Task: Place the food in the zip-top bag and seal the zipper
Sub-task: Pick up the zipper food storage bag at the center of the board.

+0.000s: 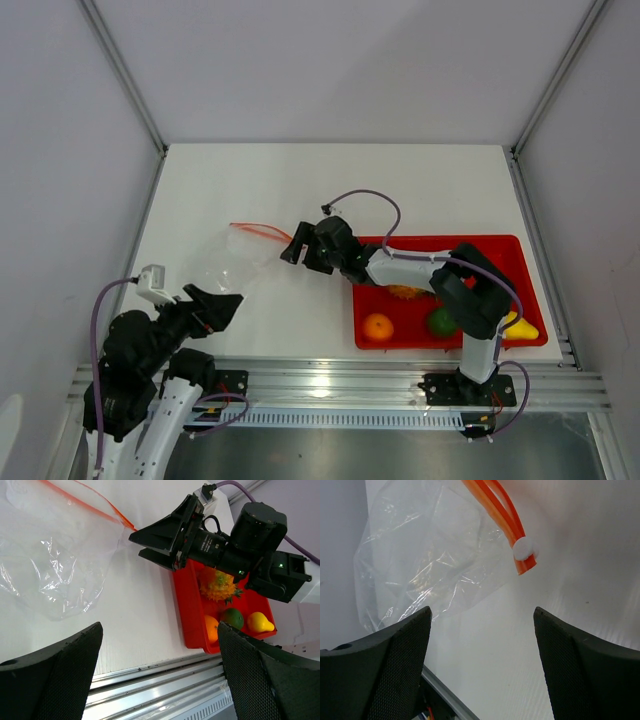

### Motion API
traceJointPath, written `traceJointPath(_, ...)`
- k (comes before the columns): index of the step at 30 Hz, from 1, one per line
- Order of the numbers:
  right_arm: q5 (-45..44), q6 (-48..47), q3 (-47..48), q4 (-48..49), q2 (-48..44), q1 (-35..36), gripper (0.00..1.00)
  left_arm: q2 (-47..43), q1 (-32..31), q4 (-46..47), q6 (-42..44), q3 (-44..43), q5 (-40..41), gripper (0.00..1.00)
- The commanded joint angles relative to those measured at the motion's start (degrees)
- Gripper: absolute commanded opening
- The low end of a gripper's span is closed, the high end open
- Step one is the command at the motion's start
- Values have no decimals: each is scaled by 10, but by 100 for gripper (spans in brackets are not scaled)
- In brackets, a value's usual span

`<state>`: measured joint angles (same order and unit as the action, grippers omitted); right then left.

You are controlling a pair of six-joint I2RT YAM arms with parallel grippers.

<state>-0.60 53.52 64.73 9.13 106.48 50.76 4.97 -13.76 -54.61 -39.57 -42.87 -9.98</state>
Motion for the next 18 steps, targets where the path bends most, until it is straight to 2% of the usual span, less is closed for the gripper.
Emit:
traceJointPath(1, -21, -2, -21, 44, -12, -5, 84, -1, -1, 6, 16, 1, -13, 97)
traceJointPath(3, -1, -2, -42, 103, -2, -14, 84, -2, -1, 13, 13, 8, -19, 97)
traceJointPath(12, 26, 30, -25, 186, 50, -41, 83, -1, -1, 13, 6, 16, -41, 96)
traceJointPath(16, 37, 47, 6, 190, 86, -48, 76, -2, -1, 13, 1, 21, -55, 96)
traceJointPath(18, 40, 51, 14, 197, 102, -50, 69, 0, -1, 16, 2, 17, -63, 96)
